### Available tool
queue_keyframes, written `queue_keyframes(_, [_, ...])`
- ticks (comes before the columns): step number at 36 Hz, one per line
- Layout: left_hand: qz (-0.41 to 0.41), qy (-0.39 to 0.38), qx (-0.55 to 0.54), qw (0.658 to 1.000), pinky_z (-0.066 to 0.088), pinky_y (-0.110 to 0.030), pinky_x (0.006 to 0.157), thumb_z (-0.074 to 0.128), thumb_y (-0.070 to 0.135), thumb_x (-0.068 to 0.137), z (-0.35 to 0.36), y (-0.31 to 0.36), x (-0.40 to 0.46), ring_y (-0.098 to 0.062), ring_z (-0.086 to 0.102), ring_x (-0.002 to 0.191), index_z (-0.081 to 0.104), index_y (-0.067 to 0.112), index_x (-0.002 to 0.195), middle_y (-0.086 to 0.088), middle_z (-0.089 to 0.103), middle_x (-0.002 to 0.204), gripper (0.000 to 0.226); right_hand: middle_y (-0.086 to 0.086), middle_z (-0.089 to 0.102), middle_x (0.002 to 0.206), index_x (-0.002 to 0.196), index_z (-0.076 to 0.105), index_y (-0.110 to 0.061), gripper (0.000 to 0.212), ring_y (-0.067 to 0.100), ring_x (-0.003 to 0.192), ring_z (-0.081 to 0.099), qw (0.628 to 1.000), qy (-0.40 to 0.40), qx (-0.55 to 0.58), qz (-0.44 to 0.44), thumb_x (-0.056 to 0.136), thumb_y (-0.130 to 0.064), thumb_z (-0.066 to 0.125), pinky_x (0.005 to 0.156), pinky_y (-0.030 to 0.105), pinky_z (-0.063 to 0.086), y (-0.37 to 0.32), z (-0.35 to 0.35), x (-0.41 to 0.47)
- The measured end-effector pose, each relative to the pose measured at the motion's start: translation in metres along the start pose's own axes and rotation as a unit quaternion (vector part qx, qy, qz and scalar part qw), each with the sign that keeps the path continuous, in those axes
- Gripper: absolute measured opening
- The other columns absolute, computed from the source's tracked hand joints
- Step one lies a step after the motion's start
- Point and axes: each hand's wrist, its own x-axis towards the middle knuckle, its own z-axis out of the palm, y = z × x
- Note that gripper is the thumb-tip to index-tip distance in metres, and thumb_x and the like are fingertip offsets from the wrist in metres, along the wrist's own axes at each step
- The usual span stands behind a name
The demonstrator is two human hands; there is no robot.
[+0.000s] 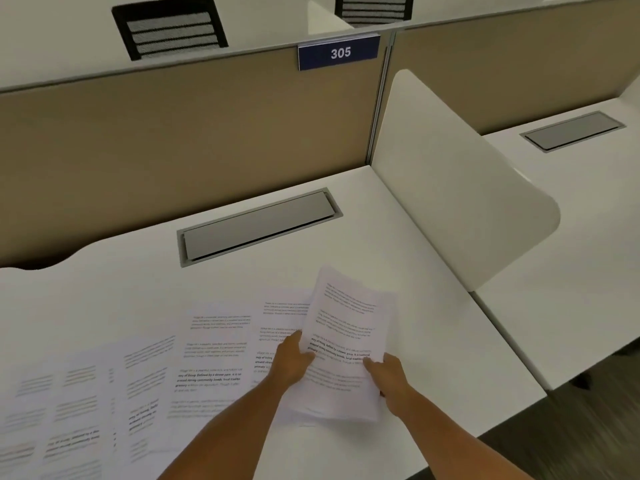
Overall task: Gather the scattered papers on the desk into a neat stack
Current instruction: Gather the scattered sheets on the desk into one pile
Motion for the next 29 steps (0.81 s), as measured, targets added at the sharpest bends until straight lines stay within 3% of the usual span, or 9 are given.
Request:
queue_keyframes(3, [0.005,0.013,-0.021,1.000,0.043,-0.027,0.097,0.063,0.007,0.087,-0.012,-0.011,-0.011,-0.023,0.054,0.124,0.048,0.012,0.136,-0.004,0.057,0.133,0.051,0.008,0.073,0.104,0.106,0.069,-0.013,0.019,0.024,0.092,0.069,0.999,-0.007,-0.035,-0.030,0.094,-0.007,0.055,0.070,0.031,0.056,-0.002,0.006,-0.011])
queue_keyframes(8, [0.006,0.045,-0.064,0.997,0.047,-0.027,0.094,0.066,0.015,0.087,-0.037,-0.028,-0.029,-0.019,0.059,0.113,0.053,0.010,0.130,-0.003,0.062,0.125,0.045,0.005,0.075,0.103,0.104,0.070,-0.018,0.018,0.025,0.092,0.071,0.996,-0.024,-0.073,-0.055,0.093,-0.011,0.057,0.083,0.041,0.059,0.000,0.024,-0.017])
queue_keyframes(12, [-0.012,0.089,-0.099,0.991,0.051,-0.036,0.097,0.069,0.018,0.086,-0.054,-0.046,-0.035,-0.024,0.063,0.109,0.058,0.007,0.124,-0.009,0.065,0.122,0.040,0.002,0.072,0.103,0.105,0.067,-0.020,0.018,0.021,0.093,0.069,0.991,-0.042,-0.093,-0.083,0.094,-0.010,0.056,0.075,0.030,0.054,-0.005,0.044,-0.028])
queue_keyframes(15, [-0.028,0.111,-0.106,0.988,0.052,-0.035,0.095,0.070,0.015,0.085,-0.061,-0.060,-0.038,-0.024,0.063,0.108,0.060,0.007,0.122,-0.010,0.067,0.120,0.039,0.000,0.073,0.101,0.102,0.067,-0.020,0.017,0.021,0.093,0.069,0.989,-0.050,-0.110,-0.087,0.093,-0.010,0.057,0.082,0.034,0.056,-0.007,0.056,-0.032])
queue_keyframes(20, [-0.040,0.139,-0.107,0.984,0.052,-0.035,0.094,0.065,0.014,0.089,-0.066,-0.068,-0.042,-0.026,0.063,0.109,0.060,0.006,0.123,-0.010,0.067,0.119,0.035,-0.003,0.072,0.097,0.108,0.068,-0.019,0.020,0.019,0.090,0.069,0.990,-0.060,-0.100,-0.083,0.094,-0.009,0.055,0.067,0.026,0.054,-0.011,0.073,-0.037])
queue_keyframes(24, [-0.053,0.161,-0.107,0.980,0.051,-0.039,0.098,0.063,0.016,0.091,-0.066,-0.073,-0.038,-0.029,0.062,0.112,0.059,0.006,0.125,-0.012,0.065,0.122,0.036,0.004,0.072,0.110,0.119,0.066,-0.015,0.027,0.022,0.095,0.069,0.990,-0.056,-0.105,-0.075,0.094,-0.010,0.055,0.073,0.028,0.055,-0.011,0.082,-0.034])
queue_keyframes(29, [-0.069,0.162,-0.091,0.980,0.053,-0.038,0.095,0.064,0.022,0.090,-0.064,-0.075,-0.029,-0.027,0.063,0.108,0.062,0.005,0.121,-0.011,0.067,0.118,0.035,0.004,0.071,0.110,0.117,0.065,-0.014,0.026,0.021,0.094,0.067,0.991,-0.034,-0.111,-0.074,0.094,-0.013,0.055,0.064,0.023,0.051,-0.012,0.086,-0.032])
